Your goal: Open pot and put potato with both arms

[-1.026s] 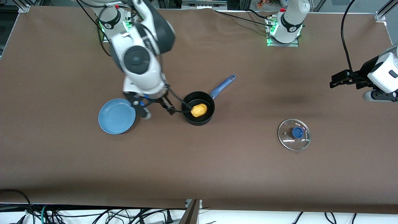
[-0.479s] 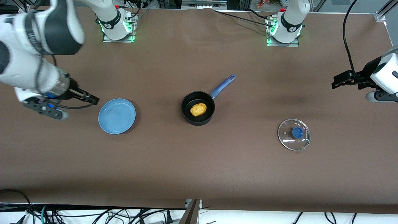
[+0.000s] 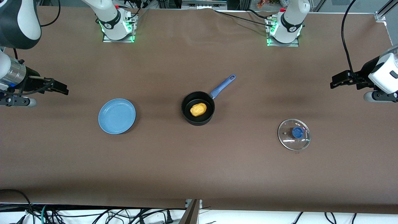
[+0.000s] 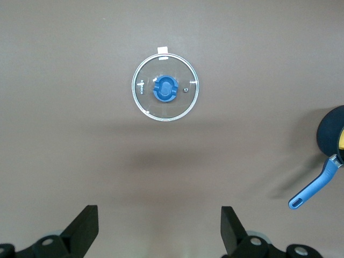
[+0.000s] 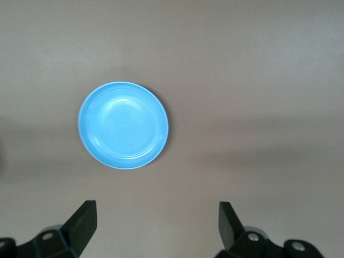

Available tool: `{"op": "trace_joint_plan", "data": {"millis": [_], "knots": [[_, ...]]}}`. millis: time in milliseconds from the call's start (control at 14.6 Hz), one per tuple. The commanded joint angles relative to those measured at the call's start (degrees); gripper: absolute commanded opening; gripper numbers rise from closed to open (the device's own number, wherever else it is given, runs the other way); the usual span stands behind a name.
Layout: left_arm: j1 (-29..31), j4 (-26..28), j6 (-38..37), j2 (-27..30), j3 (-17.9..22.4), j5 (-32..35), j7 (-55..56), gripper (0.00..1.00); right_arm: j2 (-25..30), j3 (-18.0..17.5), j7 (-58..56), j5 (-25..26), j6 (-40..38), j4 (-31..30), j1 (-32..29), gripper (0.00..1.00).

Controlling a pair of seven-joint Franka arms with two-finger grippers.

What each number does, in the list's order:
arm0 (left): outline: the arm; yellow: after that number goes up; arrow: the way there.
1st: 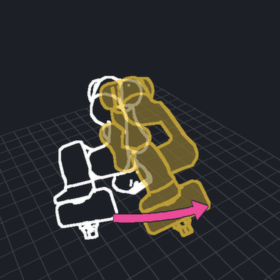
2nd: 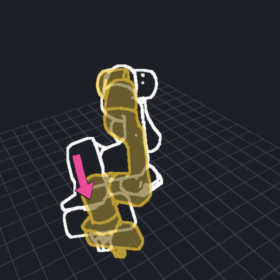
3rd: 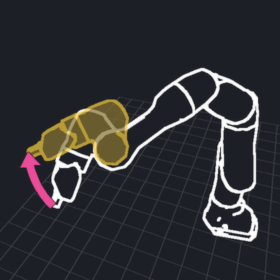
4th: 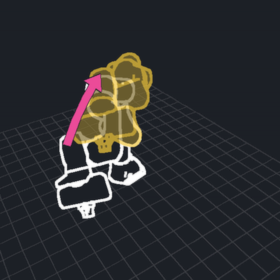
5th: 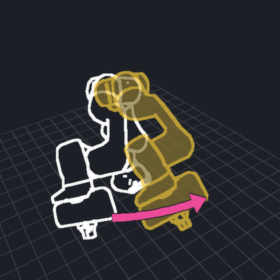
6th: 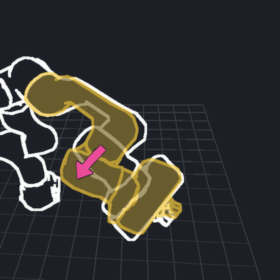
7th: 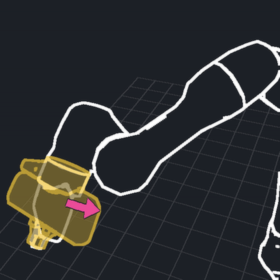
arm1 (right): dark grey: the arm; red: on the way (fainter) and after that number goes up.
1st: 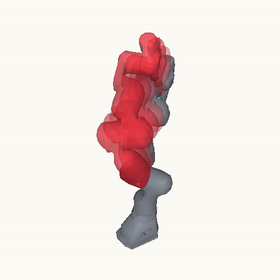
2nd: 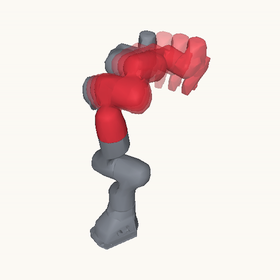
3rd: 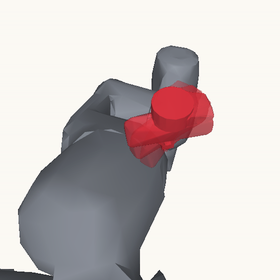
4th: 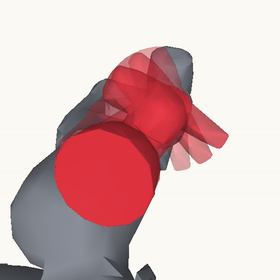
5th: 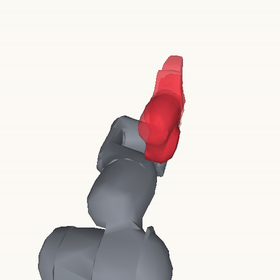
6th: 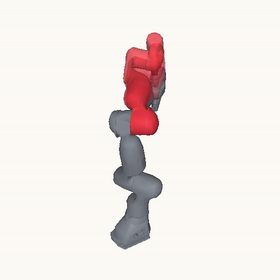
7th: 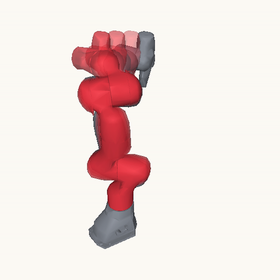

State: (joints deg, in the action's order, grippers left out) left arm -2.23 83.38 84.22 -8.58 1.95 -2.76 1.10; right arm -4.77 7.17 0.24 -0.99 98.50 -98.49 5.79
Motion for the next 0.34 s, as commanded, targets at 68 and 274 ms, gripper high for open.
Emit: {"op": "trace_joint_plan", "data": {"millis": [68,274], "knots": [[-0.1,-1.7,-0.8,-0.6,-0.1,0.6,0.7,1.0,4.2,-8.0,1.8,0.3,-4.5,-0.2,-6.4,1.0],[0.0,-1.7,-0.8,-0.6,0.0,0.6,0.8,1.0,4.3,-8.6,2.0,0.3,-4.8,0.9,-6.5,1.0]]}}
